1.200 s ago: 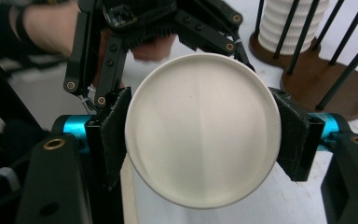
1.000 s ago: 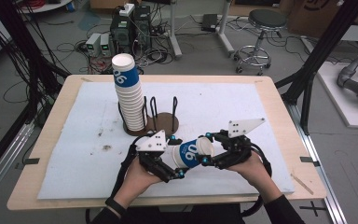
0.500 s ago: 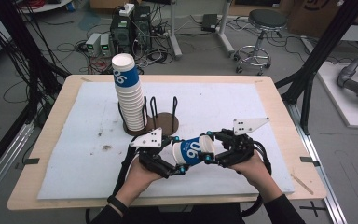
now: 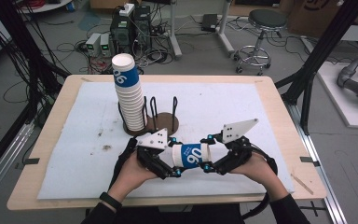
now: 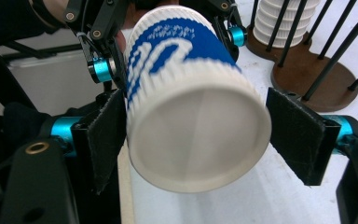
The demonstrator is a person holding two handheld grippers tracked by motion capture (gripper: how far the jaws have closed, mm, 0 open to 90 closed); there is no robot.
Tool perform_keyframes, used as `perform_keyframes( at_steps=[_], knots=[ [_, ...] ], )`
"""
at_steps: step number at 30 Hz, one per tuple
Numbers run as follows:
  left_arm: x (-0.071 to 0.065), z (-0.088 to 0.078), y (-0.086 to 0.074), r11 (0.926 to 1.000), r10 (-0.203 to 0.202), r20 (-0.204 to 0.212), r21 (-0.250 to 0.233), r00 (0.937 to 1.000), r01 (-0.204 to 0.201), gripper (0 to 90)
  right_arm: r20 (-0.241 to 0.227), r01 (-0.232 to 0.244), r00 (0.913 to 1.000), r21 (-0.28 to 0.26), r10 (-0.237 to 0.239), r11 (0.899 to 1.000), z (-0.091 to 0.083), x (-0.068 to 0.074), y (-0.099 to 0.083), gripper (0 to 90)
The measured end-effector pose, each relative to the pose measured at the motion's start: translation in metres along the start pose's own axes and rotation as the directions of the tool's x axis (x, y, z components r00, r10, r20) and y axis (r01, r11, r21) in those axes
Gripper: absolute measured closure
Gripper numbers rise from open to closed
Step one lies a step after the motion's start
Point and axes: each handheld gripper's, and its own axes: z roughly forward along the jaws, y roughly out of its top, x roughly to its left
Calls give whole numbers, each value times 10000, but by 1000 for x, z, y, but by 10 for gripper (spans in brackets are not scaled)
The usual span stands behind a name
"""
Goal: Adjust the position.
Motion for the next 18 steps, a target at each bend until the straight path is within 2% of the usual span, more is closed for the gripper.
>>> perform_keyframes(
  at_steps=[3,4,6,8,10,12,13,15,17,18],
  knots=[
    [0,-1,3,10000,1,-53,96,10000,0,191,-124,-17,9999,158,19,9999,4,-1,-1,246],
    [1,-1,3,10000,15,-55,97,10000,-14,191,-137,-24,9999,112,26,9999,5,0,-2,279],
    [1,-2,3,10000,-12,-37,-20,10000,12,191,-227,34,9997,-74,-35,10000,5,-2,-4,285],
    [1,-4,4,9994,-112,-113,-318,9999,108,172,-434,-108,9990,-446,88,9989,4,-4,-6,290],
    [2,-5,4,9955,-384,-136,-878,9992,371,150,-673,-334,9973,-746,284,9967,3,-7,-9,296],
    [3,-7,3,9847,-685,-8,-1608,9976,675,129,-737,-413,9967,-1027,338,9939,1,-7,-9,300],
    [3,-7,1,9720,-965,212,-2131,9951,988,112,-771,-420,9965,-1199,329,9919,0,-8,-9,300],
    [4,-8,-1,9600,-1175,449,-2507,9921,1250,90,-870,-527,9954,-1605,390,9856,-4,-9,-9,301],
    [5,-8,-4,9426,-1457,653,-2940,9872,1585,69,-1032,-684,9935,-2107,474,9752,-8,-11,-11,301],
    [6,-7,-4,9367,-1527,757,-3067,9854,1687,69,-1132,-813,9920,-2278,565,9703,-9,-12,-12,301]
  ],
)
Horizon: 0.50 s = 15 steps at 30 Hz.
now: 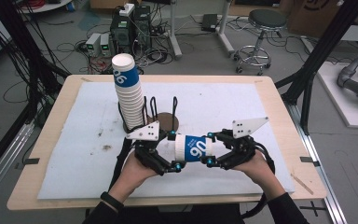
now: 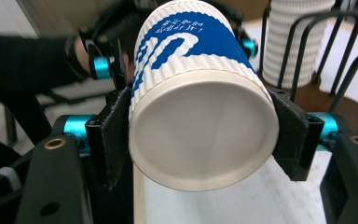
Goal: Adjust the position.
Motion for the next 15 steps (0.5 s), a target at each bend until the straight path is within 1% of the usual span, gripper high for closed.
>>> perform_keyframes(
  at_steps=[1,2,4,5,6,8,9,11,12,13,15],
  knots=[
    [1,0,0,10000,-7,22,-70,10000,7,68,-100,-90,9999,-126,89,9999,-1,-1,-1,301],
    [1,1,0,9998,-46,48,-188,10000,47,69,-147,-112,9998,-122,110,9999,-2,-1,-1,301],
    [2,3,0,9990,-175,246,-410,9995,185,69,-166,-23,9999,-212,19,9998,-1,-1,-1,301],
    [2,4,0,9983,-240,335,-519,9992,257,69,-254,-63,9997,-213,58,9998,0,0,-2,301],
    [2,4,1,9984,-234,403,-507,9989,254,69,-265,-34,9996,-256,27,9997,0,0,-2,301],
    [2,4,1,9986,-196,387,-492,9991,215,78,-259,2,9997,-260,-9,9997,1,0,-3,300],
    [2,4,1,9983,-199,519,-543,9985,227,107,-293,-18,9996,-245,10,9997,1,0,-3,300],
    [3,3,2,9981,-136,510,-592,9986,166,165,-313,-18,9995,-184,13,9998,1,0,-3,301],
    [3,2,2,9982,-113,540,-576,9985,144,172,-257,84,9996,-200,-89,9998,1,0,-3,302],
    [3,2,3,9984,-112,558,-545,9984,142,179,-286,48,9996,-203,-54,9998,1,0,-3,302],
    [3,2,5,9997,21,518,-250,9987,-8,187,-255,60,9997,-104,-62,9999,1,0,-4,301]
  ],
)
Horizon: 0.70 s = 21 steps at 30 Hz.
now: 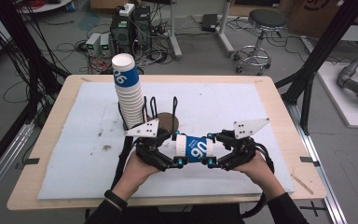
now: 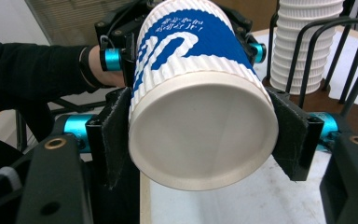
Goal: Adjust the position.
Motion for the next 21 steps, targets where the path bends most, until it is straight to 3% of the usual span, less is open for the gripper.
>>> perform_keyframes(
  at_steps=[2,4,8,13,16,18,20,21],
  knots=[
    [0,0,2,9995,118,-50,293,9999,-116,190,113,76,9999,189,-78,9998,1,1,0,295],
    [-1,0,5,9971,291,-131,712,9995,-281,192,392,229,9989,791,-261,9966,4,3,2,248],
    [-3,1,10,9852,641,-311,1614,9975,-583,192,815,823,9916,2015,-1004,9760,7,9,10,214],
    [-8,6,18,9451,1417,-452,3034,9889,-1215,192,959,1383,9798,3094,-1756,9408,15,17,16,214],
    [-10,10,21,9257,1728,-376,3475,9842,-1493,192,947,1493,9760,3651,-1962,9189,24,18,13,218],
    [-12,12,23,9184,1794,-319,3637,9833,-1558,192,973,1576,9727,3897,-2107,9073,29,18,10,264],
    [-13,13,24,9187,1888,-350,3593,9814,-1639,191,965,1715,9692,3953,-2265,9024,31,17,8,291],
    [-13,13,24,9233,1858,-411,3490,9817,-1601,184,952,1707,9698,3920,-2244,9040,31,16,7,291]
  ],
)
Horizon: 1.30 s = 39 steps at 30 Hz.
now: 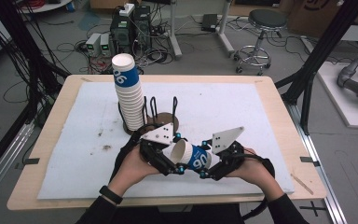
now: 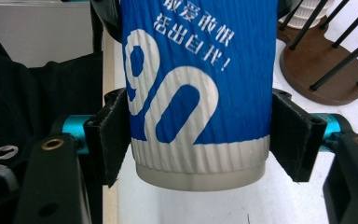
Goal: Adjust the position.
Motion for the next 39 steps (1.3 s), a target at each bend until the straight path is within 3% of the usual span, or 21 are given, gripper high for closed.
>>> perform_keyframes(
  at_steps=[2,5,8,10,13,19,24,28,29,30,33,36,39],
  knots=[
    [0,0,0,9986,-205,18,-490,9998,206,165,-86,-75,9999,-211,74,9997,-1,-2,-2,291],
    [1,-1,-3,9884,-560,140,-1406,9983,574,131,-337,-380,9988,-832,353,9958,-5,-5,-5,293],
    [0,-1,-7,9708,-951,183,-2196,9953,968,104,-661,-889,9947,-1741,785,9807,-11,-10,-12,294],
    [2,-1,-10,9548,-1245,359,-2676,9916,1295,101,-750,-1057,9929,-1953,926,9750,-13,-11,-14,293],
    [5,0,-12,9394,-1464,558,-3049,9876,1565,101,-853,-1261,9904,-2348,1088,9638,-15,-11,-14,294],
    [7,1,-11,9259,-1587,717,-3355,9847,1737,116,-885,-1266,9903,-2506,1076,9598,-15,-12,-15,293],
    [8,0,-9,9326,-1426,765,-3237,9868,1598,189,-845,-1325,9898,-2427,1151,9610,-14,-12,-17,295],
    [9,-2,-4,9488,-1268,751,-2815,9891,1430,200,-841,-1323,9898,-2357,1154,9628,-13,-11,-16,292],
    [9,-3,-3,9565,-1183,759,-2589,9901,1342,203,-863,-1307,9898,-2333,1134,9636,-12,-11,-16,289],
    [8,-2,-1,9617,-1177,736,-2403,9903,1321,203,-952,-1316,9890,-2126,1135,9682,-12,-11,-16,281],
    [9,-2,3,9748,-1027,803,-1903,9915,1164,202,-650,-1071,9931,-1717,972,9793,-11,-8,-10,231],
    [8,-2,8,9850,-774,700,-1490,9945,872,204,-649,-879,9947,-1285,800,9878,-7,-4,-4,217],
    [7,-2,14,9884,-577,625,-1367,9964,658,206,-691,-908,9941,-1086,836,9899,2,-3,-4,241]
  ],
)
